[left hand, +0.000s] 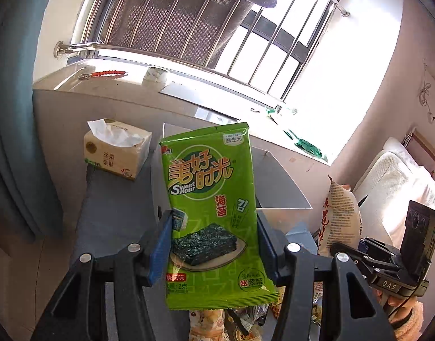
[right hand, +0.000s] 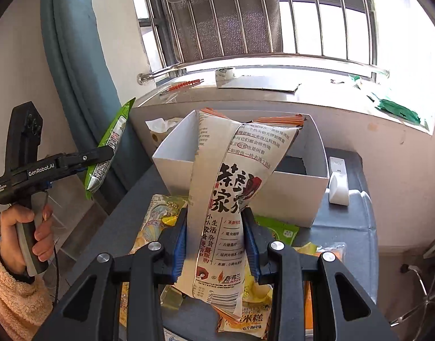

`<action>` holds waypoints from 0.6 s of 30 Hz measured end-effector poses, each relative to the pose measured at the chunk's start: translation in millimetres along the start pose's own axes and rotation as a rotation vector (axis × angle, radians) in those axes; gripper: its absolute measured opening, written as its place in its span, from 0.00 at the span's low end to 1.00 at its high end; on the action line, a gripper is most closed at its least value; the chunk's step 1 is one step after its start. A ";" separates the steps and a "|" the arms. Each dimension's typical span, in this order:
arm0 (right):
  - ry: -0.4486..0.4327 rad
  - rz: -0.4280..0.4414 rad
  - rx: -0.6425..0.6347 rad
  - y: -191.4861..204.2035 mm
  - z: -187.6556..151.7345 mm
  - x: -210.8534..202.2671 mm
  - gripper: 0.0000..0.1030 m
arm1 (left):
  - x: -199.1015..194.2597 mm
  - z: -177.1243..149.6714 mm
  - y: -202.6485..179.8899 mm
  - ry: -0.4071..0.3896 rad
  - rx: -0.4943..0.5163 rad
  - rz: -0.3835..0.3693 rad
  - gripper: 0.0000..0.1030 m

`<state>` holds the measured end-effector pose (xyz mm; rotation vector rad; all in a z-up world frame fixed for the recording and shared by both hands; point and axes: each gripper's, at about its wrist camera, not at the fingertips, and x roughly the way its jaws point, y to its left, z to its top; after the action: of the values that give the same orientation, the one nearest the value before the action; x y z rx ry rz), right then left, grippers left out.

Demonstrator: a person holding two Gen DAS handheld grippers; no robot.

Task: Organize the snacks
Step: 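Grasp green seaweed packet with left tool while right tool grasps white chip bag, drop both in box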

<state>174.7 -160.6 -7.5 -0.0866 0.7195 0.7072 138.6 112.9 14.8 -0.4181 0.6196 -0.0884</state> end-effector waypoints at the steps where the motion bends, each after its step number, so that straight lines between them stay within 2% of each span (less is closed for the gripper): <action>1: -0.004 0.001 0.005 -5.6 15.0 5.7 0.38 | 13.1 11.0 -4.3 0.002 0.004 -0.006 0.58; 4: 0.009 -0.024 0.016 -22.5 58.2 31.3 0.38 | 48.8 41.2 -21.2 0.012 0.042 0.005 0.58; 8: 0.060 -0.078 0.034 -46.0 100.7 74.8 0.38 | 104.1 67.3 -31.0 0.076 0.069 0.038 0.58; 12: 0.133 -0.098 0.056 -64.9 119.1 117.1 0.38 | 142.9 75.8 -26.7 0.117 0.069 0.062 0.59; 15: 0.174 -0.111 0.044 -69.8 119.9 140.1 0.39 | 161.3 73.7 -25.1 0.160 0.095 0.105 0.71; 16: 0.184 -0.104 0.049 -72.0 119.5 145.7 0.49 | 166.4 73.1 -24.4 0.177 0.103 0.114 0.77; 17: 0.197 -0.094 0.065 -75.1 119.1 150.4 0.61 | 169.6 71.3 -24.9 0.195 0.118 0.134 0.87; 18: 0.207 -0.080 0.090 -78.6 118.0 152.6 0.88 | 170.6 70.2 -25.7 0.205 0.131 0.152 0.94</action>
<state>372.7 -98.7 -26.8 -0.1070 0.9403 0.5934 319.3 79.4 -16.2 -0.2350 0.8405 -0.0263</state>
